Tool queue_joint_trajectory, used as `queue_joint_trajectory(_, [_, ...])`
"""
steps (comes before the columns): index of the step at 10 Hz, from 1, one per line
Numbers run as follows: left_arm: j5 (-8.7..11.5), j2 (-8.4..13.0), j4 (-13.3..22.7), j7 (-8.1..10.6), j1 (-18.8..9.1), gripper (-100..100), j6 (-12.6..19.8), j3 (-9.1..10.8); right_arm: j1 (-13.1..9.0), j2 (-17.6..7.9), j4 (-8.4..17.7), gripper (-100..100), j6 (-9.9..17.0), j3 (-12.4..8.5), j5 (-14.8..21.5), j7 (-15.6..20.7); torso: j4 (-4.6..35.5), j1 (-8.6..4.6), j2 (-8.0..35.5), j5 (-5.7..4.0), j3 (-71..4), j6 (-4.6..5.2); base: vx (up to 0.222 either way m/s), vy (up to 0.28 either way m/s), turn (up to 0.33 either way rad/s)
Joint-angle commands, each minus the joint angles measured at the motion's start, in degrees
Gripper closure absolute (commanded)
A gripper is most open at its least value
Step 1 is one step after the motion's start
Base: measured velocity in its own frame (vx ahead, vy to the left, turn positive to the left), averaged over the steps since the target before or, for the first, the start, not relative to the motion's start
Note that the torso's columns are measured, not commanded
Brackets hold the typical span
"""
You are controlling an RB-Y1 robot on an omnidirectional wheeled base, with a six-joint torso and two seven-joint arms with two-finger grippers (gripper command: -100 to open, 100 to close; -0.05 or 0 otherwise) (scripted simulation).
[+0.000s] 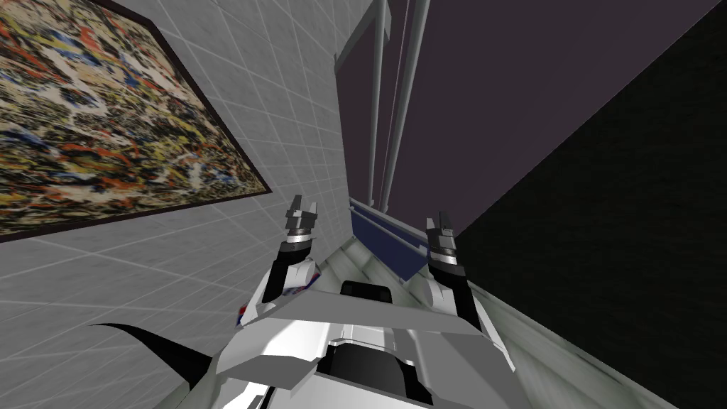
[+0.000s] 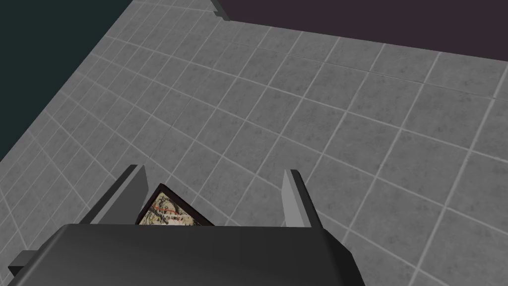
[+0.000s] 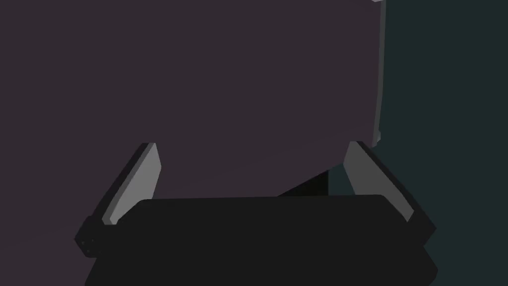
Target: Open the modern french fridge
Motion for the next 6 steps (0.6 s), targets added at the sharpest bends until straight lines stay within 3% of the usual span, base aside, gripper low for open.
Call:
queue_joint_trajectory(1, [0.00, 0.00, 0.00, 0.00, 0.00, 0, 0.00, 0.00, 0.00, 0.00, 0.00, 0, 0.00, 0.00, 0.00, 0.00, 2.35, 0.00, 2.32, 0.00, -4.67, 0.00, 0.000, 0.000, 0.000])
queue_joint_trajectory(6, [0.00, 0.00, -0.01, 0.00, 0.00, 0, 0.00, 0.00, 0.00, 0.00, -0.01, 0, 0.00, 0.00, 0.00, 0.00, 22.68, 0.00, 22.69, 0.00, -45.36, 0.00, 0.000, 0.000, 0.000])
